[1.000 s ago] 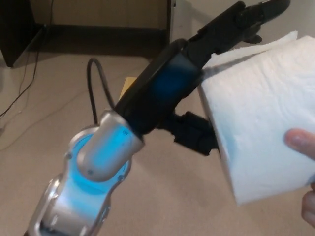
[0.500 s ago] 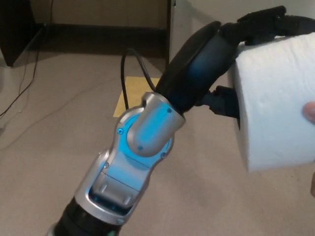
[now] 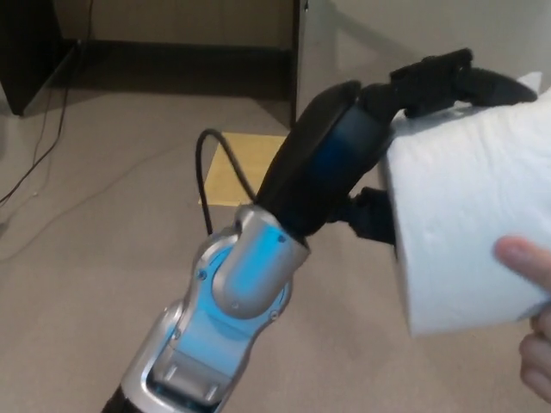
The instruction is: A person is holding a toilet paper roll and the robot extends its left hand to grab the roll by inserting its thumb into the gap in the middle and brings its hand down by its side. Then it extends its arm again to hand the toilet paper roll back to the person.
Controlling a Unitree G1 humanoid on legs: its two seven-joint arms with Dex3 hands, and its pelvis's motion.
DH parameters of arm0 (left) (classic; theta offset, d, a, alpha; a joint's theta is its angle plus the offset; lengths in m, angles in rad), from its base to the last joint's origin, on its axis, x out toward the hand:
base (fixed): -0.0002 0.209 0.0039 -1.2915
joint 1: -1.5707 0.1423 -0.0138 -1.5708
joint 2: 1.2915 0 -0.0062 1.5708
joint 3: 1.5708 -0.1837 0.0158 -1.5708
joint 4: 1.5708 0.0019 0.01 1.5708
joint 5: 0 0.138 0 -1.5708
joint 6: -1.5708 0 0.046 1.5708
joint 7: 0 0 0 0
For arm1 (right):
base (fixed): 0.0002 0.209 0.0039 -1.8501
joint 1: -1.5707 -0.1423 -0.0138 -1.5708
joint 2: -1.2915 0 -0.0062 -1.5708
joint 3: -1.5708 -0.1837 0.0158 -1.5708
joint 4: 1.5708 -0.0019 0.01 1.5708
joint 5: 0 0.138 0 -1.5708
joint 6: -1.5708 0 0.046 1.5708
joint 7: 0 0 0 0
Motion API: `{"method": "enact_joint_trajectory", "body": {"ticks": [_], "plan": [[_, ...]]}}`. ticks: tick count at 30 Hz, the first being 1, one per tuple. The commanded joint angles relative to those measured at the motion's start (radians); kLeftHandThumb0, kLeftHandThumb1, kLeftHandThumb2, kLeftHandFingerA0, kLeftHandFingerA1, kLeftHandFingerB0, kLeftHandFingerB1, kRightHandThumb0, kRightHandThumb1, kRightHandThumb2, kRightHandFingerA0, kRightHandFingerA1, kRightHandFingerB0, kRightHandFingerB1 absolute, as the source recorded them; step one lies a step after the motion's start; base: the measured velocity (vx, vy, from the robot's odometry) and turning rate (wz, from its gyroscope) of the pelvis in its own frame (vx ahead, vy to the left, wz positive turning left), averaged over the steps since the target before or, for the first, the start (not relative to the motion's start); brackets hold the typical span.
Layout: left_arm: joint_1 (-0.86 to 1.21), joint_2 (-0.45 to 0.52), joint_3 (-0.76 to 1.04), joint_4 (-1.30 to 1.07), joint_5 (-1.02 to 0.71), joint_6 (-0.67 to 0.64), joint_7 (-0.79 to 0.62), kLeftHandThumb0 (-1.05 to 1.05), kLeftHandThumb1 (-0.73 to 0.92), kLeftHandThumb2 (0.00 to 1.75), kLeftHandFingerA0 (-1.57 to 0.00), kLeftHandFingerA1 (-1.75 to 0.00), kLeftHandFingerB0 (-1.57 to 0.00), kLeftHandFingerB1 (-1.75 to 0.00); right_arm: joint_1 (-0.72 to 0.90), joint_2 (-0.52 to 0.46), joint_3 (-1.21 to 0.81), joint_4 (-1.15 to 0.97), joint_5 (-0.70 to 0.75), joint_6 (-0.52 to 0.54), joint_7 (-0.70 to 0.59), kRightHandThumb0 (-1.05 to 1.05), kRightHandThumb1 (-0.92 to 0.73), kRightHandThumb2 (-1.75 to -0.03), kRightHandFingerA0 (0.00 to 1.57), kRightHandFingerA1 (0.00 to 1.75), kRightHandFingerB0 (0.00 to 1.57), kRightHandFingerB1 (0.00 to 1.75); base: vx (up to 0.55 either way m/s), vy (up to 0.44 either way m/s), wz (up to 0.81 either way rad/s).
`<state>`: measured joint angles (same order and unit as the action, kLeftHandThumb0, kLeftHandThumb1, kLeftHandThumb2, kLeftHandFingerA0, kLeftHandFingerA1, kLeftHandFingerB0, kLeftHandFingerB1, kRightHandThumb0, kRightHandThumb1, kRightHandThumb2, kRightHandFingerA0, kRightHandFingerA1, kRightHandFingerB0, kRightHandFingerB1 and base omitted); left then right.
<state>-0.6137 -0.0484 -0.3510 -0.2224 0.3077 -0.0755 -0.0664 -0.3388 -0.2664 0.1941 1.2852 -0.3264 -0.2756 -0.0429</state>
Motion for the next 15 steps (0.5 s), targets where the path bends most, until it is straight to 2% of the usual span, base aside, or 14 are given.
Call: {"method": "enact_joint_trajectory", "body": {"ticks": [1, 3, 6, 7, 10, 11, 12, 13, 14, 15], "plan": [[0.013, 0.056, 0.057, 0.002, -0.011, -0.074, -0.008, -0.03, 0.61, 0.98, -1.01, -1.36, -0.89, -1.13, -0.027, -0.014, 0.001, -0.002, -0.004, 0.018, 0.020, -0.43, -0.68, -0.60, 0.74, 0.61, 0.56, 0.44, 0.00, 0.000, 0.00], [0.023, 0.084, 0.095, 0.007, -0.037, -0.097, -0.015, 0.00, 0.60, 1.02, -1.09, -1.20, -0.90, -1.08, -0.030, -0.018, 0.004, -0.002, -0.008, 0.019, 0.021, -0.42, -0.68, -0.60, 0.73, 0.60, 0.56, 0.43, 0.00, 0.000, 0.00], [0.038, 0.128, 0.162, 0.016, -0.075, -0.130, -0.021, 0.03, 0.62, 0.97, -1.08, -1.16, -0.88, -1.08, -0.029, -0.020, 0.002, -0.005, -0.007, 0.012, 0.012, -0.42, -0.67, -0.60, 0.75, 0.63, 0.57, 0.44, 0.00, 0.000, 0.00], [0.041, 0.147, 0.196, 0.026, -0.117, -0.150, -0.040, 0.07, 0.61, 1.00, -1.06, -1.19, -0.87, -1.09, -0.026, -0.024, 0.000, -0.005, -0.006, 0.006, 0.009, -0.43, -0.67, -0.60, 0.76, 0.66, 0.58, 0.44, 0.00, 0.000, 0.00], [0.050, 0.175, 0.254, 0.018, -0.152, -0.129, -0.057, 0.05, 0.59, 1.04, -1.05, -1.22, -0.89, -1.10, -0.032, -0.030, -0.006, -0.004, -0.001, 0.009, 0.016, -0.43, -0.67, -0.60, 0.76, 0.67, 0.57, 0.44, 0.00, 0.000, 0.00], [0.082, 0.208, 0.312, -0.016, -0.196, -0.098, -0.080, 0.10, 0.59, 1.07, -1.08, -1.16, -0.89, -1.09, -0.030, -0.031, -0.007, -0.007, -0.001, 0.011, 0.018, -0.43, -0.67, -0.60, 0.77, 0.68, 0.57, 0.43, 0.00, 0.000, 0.00], [0.113, 0.230, 0.349, -0.032, -0.207, -0.092, -0.084, 0.10, 0.60, 1.04, -1.08, -1.17, -0.88, -1.09, -0.027, -0.033, -0.006, -0.007, -0.002, 0.011, 0.014, -0.43, -0.67, -0.60, 0.78, 0.69, 0.57, 0.43, 0.00, 0.000, 0.00], [0.143, 0.240, 0.375, -0.036, -0.210, -0.094, -0.079, 0.01, 0.70, 0.83, -1.08, -1.17, -0.88, -1.08, -0.019, -0.036, -0.008, -0.008, -0.001, 0.008, 0.015, -0.42, -0.67, -0.60, 0.78, 0.70, 0.57, 0.44, 0.00, 0.000, 0.00], [0.155, 0.244, 0.385, -0.038, -0.213, -0.095, -0.079, 0.01, 0.70, 0.83, -1.08, -1.17, -0.88, -1.08, -0.015, -0.037, -0.009, -0.009, 0.000, 0.006, 0.015, -0.42, -0.67, -0.60, 0.78, 0.70, 0.57, 0.44, 0.00, 0.000, 0.00], [0.190, 0.249, 0.398, -0.054, -0.212, -0.088, -0.078, -0.07, 0.76, 0.74, -1.08, -1.16, -0.89, -1.08, 0.001, -0.040, -0.007, -0.009, -0.001, 0.000, 0.012, -0.42, -0.67, -0.60, 0.77, 0.70, 0.57, 0.44, 0.00, 0.000, 0.00]]}}
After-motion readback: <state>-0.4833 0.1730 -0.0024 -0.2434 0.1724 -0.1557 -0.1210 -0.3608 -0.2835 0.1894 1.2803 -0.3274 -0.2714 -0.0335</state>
